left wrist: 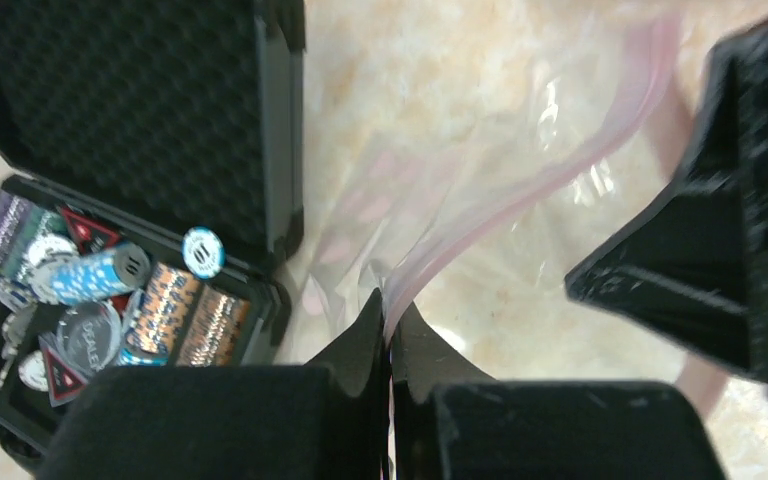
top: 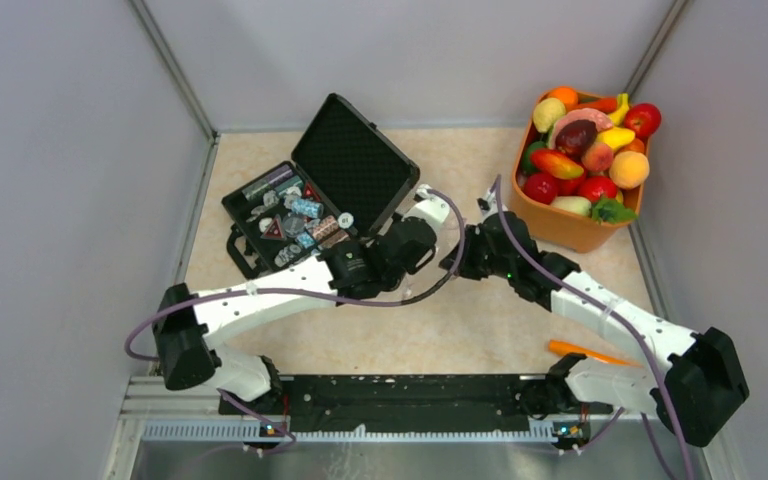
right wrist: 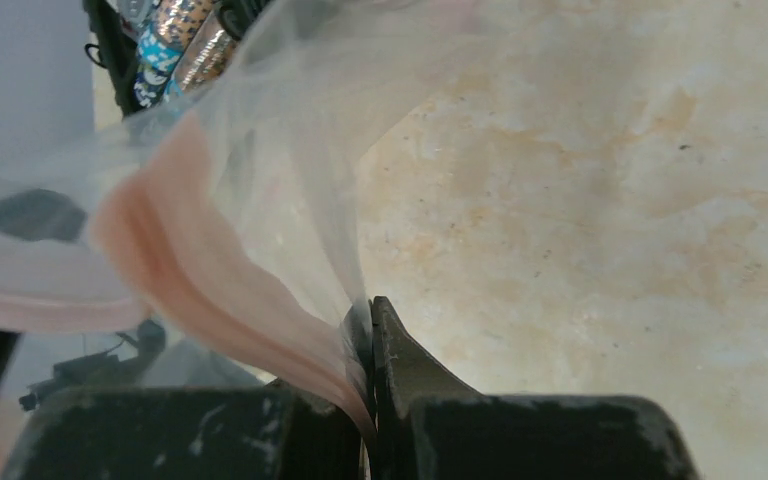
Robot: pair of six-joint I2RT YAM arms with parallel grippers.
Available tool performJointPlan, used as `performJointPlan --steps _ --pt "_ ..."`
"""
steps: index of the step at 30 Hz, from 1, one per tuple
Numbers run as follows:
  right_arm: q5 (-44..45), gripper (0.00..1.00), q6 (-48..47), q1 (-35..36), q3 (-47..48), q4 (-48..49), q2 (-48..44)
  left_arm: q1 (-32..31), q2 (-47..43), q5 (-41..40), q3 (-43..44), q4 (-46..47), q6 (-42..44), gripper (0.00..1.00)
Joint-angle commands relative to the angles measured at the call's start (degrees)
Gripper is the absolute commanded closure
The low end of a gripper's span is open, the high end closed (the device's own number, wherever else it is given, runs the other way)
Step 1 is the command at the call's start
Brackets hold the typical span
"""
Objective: Place the food in the zip-top bag and seal the zipper
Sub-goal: Open the zipper of the food storage bag at the center of the board, then adjust the fake fruit in the bin.
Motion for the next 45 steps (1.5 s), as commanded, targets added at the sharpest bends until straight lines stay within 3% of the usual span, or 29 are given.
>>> performJointPlan --steps 1,5,9,12,17,27,30,34,37,45 --pt "-0.36 1.00 -2.44 -2.24 1.68 -3.98 -2.32 0.12 2.84 -0.98 -0.20 -1.89 -4.97 1.00" --pt "-0.31 1.00 -3.32 -2.29 4.30 -3.65 -2.21 0.11 4.82 4.22 0.31 -0.64 -5.32 1.00" --pt "2.89 0.90 -3.80 -2.31 7.76 -7.75 -0.41 0.15 6.52 4.88 0.53 0.03 -7.44 1.00" --pt "3.38 0.76 -3.61 -2.38 8.68 -8.02 -0.97 0.24 7.05 5.23 1.15 0.86 -8.88 1.00" --pt "5.79 0.42 -4.46 -2.53 9.91 -10.75 -4.55 2.27 7.80 6.14 1.56 0.93 -10.41 1.00" --pt "15.34 0.36 -8.31 -5.39 13.38 -16.36 -12.15 3.58 6.52 9.81 -1.22 4.20 -9.93 1.00" --pt "18.35 0.29 -12.90 -10.05 19.38 -18.16 -11.61 3.59 6.30 9.97 -1.52 4.37 -9.89 1.00" --pt "15.08 0.28 -17.87 -20.42 26.65 -18.98 -5.75 3.64 5.70 9.91 -1.90 4.53 -9.19 1.00" --pt "9.16 0.28 -17.88 -29.44 30.84 -17.89 -2.05 3.73 5.28 10.04 -1.93 4.47 -8.78 1.00" --pt "3.40 0.22 -16.53 -44.79 36.57 -14.70 4.30 3.83 4.15 11.76 -2.80 4.72 -8.10 1.00"
